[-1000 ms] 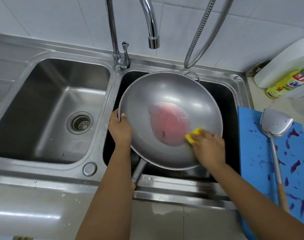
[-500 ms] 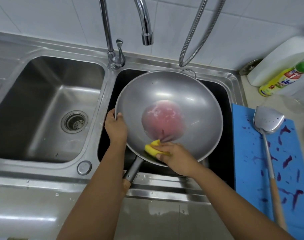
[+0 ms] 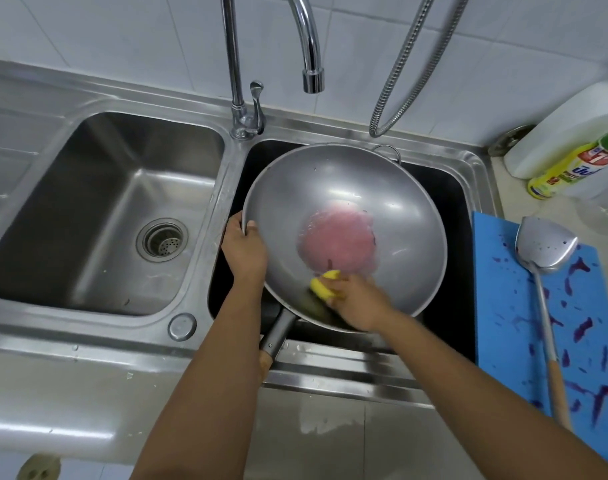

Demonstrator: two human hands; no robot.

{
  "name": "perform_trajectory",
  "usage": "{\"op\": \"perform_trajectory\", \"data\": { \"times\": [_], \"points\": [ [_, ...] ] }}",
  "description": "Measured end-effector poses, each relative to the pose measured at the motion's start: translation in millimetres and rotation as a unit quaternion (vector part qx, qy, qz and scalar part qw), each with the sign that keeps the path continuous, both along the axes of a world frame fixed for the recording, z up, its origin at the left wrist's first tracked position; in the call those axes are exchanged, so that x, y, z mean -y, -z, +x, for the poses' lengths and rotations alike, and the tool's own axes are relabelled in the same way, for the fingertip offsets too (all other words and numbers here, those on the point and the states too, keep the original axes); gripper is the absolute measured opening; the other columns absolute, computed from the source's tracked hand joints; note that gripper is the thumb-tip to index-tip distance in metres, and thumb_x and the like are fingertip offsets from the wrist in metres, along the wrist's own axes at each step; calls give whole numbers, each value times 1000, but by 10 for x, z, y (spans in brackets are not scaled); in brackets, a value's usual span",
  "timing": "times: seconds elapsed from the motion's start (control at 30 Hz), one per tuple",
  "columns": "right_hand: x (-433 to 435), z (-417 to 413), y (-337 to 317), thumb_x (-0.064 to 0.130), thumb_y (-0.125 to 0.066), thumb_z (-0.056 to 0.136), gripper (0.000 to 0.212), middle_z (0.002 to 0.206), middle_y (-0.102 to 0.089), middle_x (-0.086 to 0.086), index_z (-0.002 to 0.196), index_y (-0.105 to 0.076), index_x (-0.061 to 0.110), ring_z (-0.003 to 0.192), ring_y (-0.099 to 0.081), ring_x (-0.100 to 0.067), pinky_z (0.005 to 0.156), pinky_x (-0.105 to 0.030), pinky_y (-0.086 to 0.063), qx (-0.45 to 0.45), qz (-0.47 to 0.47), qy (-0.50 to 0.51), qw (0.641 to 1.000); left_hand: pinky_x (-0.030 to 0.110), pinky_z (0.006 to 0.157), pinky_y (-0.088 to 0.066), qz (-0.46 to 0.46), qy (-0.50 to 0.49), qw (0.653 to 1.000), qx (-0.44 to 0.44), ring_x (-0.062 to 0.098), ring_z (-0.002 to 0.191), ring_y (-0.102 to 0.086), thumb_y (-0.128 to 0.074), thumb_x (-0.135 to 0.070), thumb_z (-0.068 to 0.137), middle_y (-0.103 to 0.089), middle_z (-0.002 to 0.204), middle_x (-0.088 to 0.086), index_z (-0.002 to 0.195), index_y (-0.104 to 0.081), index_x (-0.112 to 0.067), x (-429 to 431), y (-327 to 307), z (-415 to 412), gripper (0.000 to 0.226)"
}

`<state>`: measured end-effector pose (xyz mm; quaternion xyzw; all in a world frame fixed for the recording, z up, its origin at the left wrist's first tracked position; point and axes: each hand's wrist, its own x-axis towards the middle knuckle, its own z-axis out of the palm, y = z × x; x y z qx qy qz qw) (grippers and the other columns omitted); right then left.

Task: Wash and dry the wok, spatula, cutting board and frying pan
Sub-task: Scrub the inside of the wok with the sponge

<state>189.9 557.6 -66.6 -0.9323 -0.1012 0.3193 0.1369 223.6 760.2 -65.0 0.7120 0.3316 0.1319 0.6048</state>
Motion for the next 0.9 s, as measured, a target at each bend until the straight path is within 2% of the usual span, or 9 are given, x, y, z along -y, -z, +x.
{"op": "perform_trajectory", "data": {
  "times": [0.07,0.13,0.3,0.4,0.47,0.53,0.7,0.77,0.9],
  "points": [
    [246,60,-36,43,-41,99,43,156,-25,3,140,-38,54,136,-29,-35,112,-44,-26,38,-122,21,992,30,90,-48,-7,0,1000,0,19,102,-60,-46,-15,99,-63,116,6,128,-57,-9,2,5,-4,31],
    [266,34,-61,40,-41,100,42,157,-23,-2,140,-41,50,139,-25,-37,114,-46,-23,55,-145,60,986,28,88,-48,-12,0,1000,0,17,100,-59,-46,-14,100,-63,115,6,128,-56,-9,1,10,-5,31],
    [-51,-172,32,41,-51,98,45,155,-36,8,142,-43,45,144,-30,-21,120,-37,-19,-6,100,-3,995,27,84,-47,-16,-3,1000,2,17,99,-59,-46,-14,100,-62,114,5,128,-56,-9,7,9,-1,31],
    [233,-23,-4,43,-46,99,42,156,-32,8,140,-42,51,137,-34,-28,114,-38,-27,74,-35,-14,997,25,83,-46,-16,1,1000,-5,15,98,-59,-46,-15,100,-62,113,3,129,-55,-11,-2,7,-2,31],
    [428,70,-54,45,-37,101,40,159,-24,2,141,-42,47,135,-29,-33,109,-42,-25,100,-146,48,983,28,85,-49,-19,3,1000,-4,16,99,-60,-46,-16,100,-63,113,3,129,-56,-13,-6,19,0,30],
    [410,77,-79,39,-37,101,39,160,-20,-4,140,-42,44,135,-26,-36,108,-44,-24,103,-191,73,973,29,86,-50,-20,2,1000,-6,16,99,-61,-46,-17,100,-64,113,3,128,-56,-14,-12,34,8,30],
    [-129,-153,-80,45,-43,100,43,154,-36,4,143,-42,43,137,-38,-32,114,-41,-30,20,12,-8,1000,27,83,-49,-17,1,1000,2,17,99,-61,-47,-16,100,-63,113,4,127,-56,-13,-9,45,11,29],
    [-88,-110,-32,47,-47,97,47,156,-33,8,143,-37,51,139,-35,-31,115,-42,-29,2,28,-23,999,26,82,-49,-16,2,1000,0,17,100,-61,-46,-16,100,-63,114,5,128,-56,-12,-17,59,10,29],
    [454,91,11,52,-36,100,38,159,-21,9,138,-39,54,130,-34,-34,108,-42,-27,93,-145,16,985,32,89,-51,-13,7,1000,-2,19,103,-61,-46,-17,100,-63,116,5,128,-56,-13,-24,65,18,30]
  ]
}}
